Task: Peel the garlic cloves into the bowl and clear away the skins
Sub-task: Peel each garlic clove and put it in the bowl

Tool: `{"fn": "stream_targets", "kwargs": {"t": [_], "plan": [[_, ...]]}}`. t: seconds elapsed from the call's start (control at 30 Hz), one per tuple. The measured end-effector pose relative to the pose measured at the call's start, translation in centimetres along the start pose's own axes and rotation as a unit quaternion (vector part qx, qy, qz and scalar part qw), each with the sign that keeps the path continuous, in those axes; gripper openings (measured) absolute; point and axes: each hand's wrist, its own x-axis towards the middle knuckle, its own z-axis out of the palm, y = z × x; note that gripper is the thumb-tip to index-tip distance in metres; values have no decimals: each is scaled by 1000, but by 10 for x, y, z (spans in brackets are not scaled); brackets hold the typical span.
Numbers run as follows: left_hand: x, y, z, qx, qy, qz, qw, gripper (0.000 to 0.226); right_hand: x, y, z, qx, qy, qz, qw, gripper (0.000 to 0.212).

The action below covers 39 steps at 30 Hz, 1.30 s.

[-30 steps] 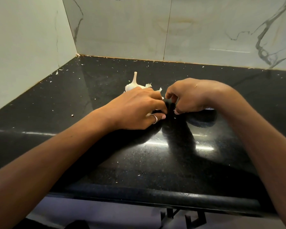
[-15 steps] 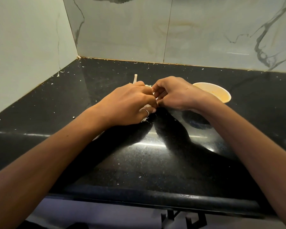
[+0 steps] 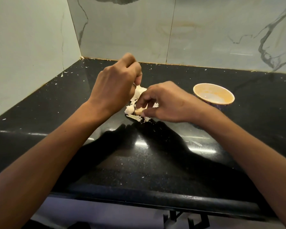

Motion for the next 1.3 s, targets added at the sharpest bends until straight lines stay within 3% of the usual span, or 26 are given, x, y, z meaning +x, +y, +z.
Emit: {"fn": "stream_targets", "kwargs": {"t": [0.27, 0.5, 0.73, 0.83, 0.93, 1.03, 1.13, 1.3], "plan": [[-1, 2, -2, 18, -12, -33, 999, 20, 3, -1, 14, -40, -29, 10, 999, 16], [-2, 3, -1, 4, -16, -47, 999, 17, 1, -2, 16, -48, 45, 12, 998, 17], [5, -4, 1, -145, -7, -97, 985, 15, -1, 14, -18, 141, 200, 42, 969, 14], [7, 4, -1, -271, -55, -145, 950, 17, -3, 22, -26, 203, 220, 90, 950, 24], [6, 13, -3, -400, -120, -181, 890, 23, -3, 21, -26, 304, 205, 140, 920, 15], [5, 17, -3, -460, -113, -198, 858, 23, -2, 18, -23, 428, 194, 164, 868, 14], [2, 16, 1, -468, -81, -212, 854, 21, -2, 15, -20, 477, 180, 163, 845, 15], [1, 15, 5, -457, -57, -223, 859, 22, -6, 15, -20, 465, 159, 133, 860, 21]]}}
